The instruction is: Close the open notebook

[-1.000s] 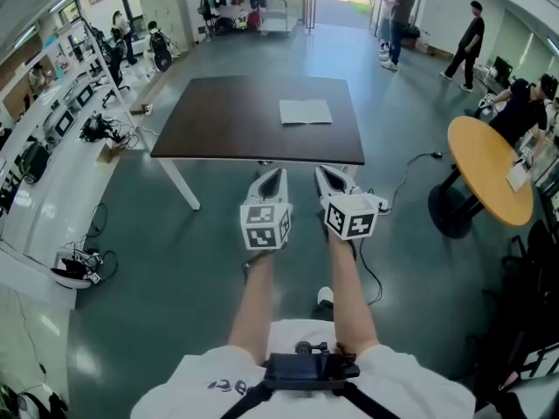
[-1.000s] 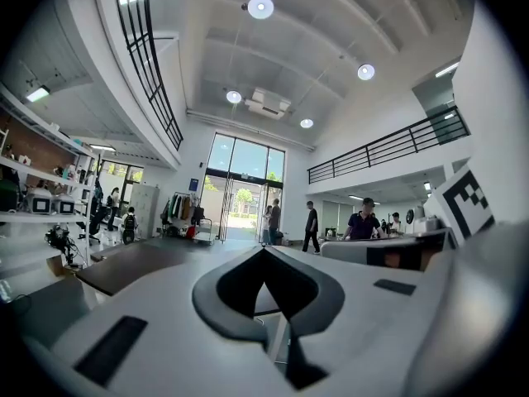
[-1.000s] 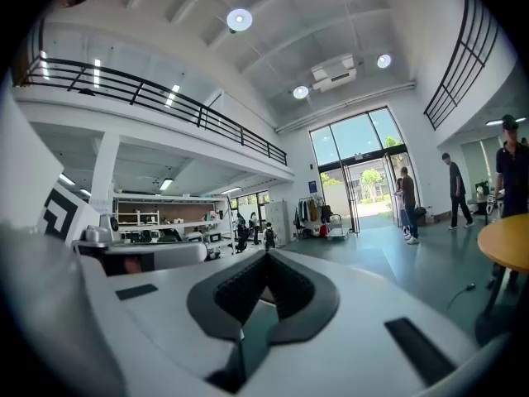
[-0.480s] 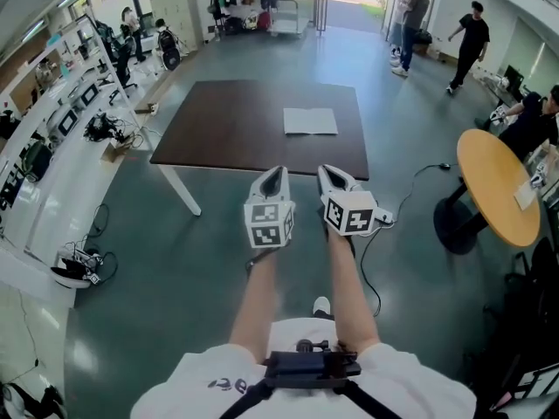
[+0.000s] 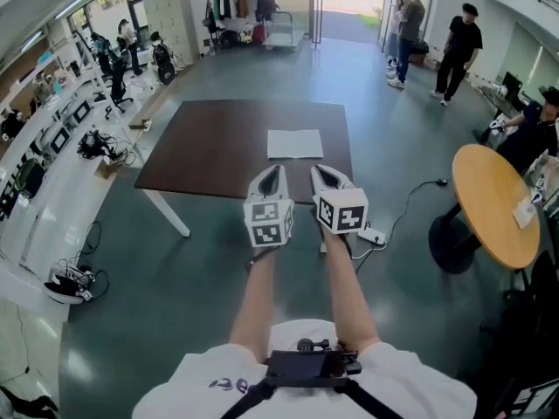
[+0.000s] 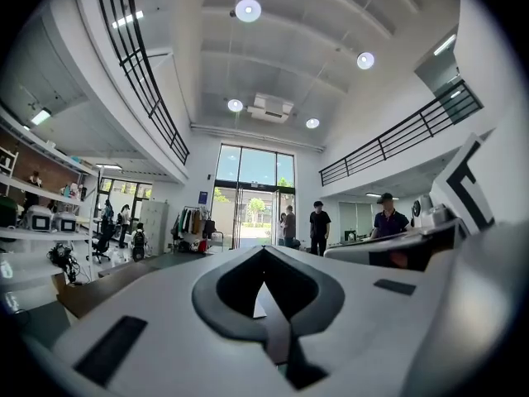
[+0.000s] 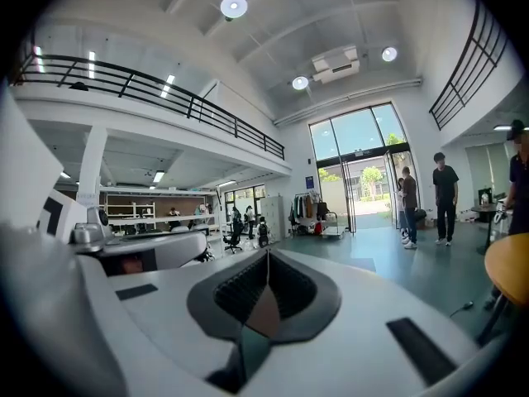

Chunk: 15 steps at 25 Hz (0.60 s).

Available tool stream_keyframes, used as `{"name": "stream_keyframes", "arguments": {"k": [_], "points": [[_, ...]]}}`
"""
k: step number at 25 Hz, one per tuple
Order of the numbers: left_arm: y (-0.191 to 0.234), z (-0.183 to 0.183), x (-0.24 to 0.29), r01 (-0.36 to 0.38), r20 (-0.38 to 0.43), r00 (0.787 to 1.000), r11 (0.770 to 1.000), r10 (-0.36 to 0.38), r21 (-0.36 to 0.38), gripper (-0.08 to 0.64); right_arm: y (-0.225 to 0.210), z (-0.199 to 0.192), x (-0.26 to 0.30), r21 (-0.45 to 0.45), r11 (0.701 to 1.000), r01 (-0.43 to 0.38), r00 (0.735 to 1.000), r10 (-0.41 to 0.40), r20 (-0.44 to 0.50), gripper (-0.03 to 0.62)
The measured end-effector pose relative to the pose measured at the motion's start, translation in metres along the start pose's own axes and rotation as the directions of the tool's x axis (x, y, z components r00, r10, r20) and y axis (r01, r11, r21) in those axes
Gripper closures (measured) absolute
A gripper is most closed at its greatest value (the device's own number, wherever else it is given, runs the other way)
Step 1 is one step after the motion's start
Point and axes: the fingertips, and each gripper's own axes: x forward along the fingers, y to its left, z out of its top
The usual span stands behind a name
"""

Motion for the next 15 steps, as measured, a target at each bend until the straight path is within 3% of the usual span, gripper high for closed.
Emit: {"name": "stream_keyframes", "arguments": {"k": [9, 15], "points": [[-0.044, -0.021, 0.060, -0.005, -0.035, 0.999, 1.000, 0.005, 0.019, 0.557, -0.067, -0.015, 0.009, 0.003, 1.000, 0.004, 0.999, -0.004, -0.039, 0.588], [-0.042, -0.053, 0.083, -0.031, -0.081, 0.996, 0.999, 0.032, 0.012, 0.557, -0.084, -0.045, 0.027, 0.028, 0.999, -0.038, 0.996, 0.040, -0.078, 0.588]]}}
